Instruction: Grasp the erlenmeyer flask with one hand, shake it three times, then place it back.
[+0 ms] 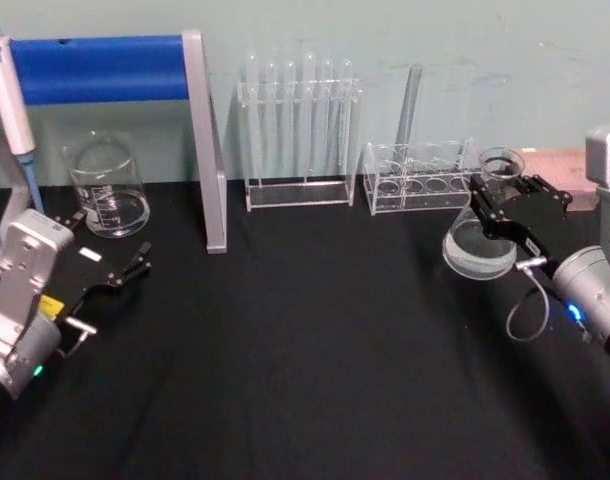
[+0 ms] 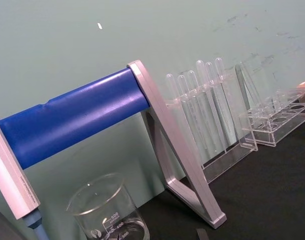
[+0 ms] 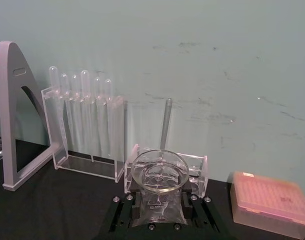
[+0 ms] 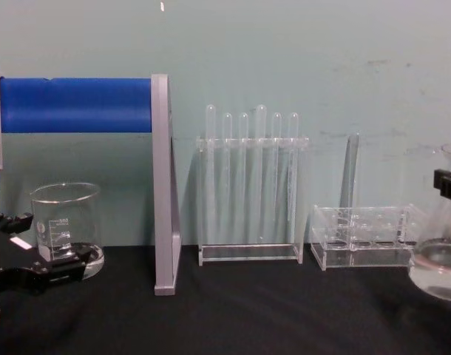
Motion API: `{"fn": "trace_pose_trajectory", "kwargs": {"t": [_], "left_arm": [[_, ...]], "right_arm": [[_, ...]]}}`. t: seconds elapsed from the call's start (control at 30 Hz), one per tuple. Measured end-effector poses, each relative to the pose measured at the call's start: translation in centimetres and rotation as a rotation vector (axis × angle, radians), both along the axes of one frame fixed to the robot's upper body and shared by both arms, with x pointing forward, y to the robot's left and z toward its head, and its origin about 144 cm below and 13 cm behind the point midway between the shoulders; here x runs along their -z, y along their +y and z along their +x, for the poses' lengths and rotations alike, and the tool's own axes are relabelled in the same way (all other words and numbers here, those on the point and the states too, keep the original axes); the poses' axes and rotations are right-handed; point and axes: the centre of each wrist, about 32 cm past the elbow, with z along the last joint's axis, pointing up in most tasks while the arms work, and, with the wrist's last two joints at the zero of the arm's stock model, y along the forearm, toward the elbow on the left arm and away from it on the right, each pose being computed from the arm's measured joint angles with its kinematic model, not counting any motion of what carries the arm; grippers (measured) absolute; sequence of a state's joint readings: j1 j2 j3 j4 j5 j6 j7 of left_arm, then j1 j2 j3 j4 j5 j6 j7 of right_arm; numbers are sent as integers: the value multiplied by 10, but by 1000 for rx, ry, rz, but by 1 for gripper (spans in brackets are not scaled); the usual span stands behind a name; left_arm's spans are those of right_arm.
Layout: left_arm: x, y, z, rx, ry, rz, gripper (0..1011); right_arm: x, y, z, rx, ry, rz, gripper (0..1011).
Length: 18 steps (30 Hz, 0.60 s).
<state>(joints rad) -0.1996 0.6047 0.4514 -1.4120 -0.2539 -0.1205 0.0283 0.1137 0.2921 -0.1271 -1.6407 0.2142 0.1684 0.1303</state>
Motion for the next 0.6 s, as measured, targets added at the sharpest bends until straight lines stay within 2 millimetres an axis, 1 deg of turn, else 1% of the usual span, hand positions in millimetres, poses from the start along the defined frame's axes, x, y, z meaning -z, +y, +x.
{"fn": "trace_pose_trajectory", "kwargs": {"t": [0.17,0.27,0.6], "left_arm": [[0,0,0,0,0,0,1001],[0,0,0,0,0,0,1001],[0,0,0,0,0,0,1000]], "right_arm": [[1,3,1,-22,3,-1,449],[2,9,3,-61,7,1,449],[4,39,13,-249,12,0,449]]}}
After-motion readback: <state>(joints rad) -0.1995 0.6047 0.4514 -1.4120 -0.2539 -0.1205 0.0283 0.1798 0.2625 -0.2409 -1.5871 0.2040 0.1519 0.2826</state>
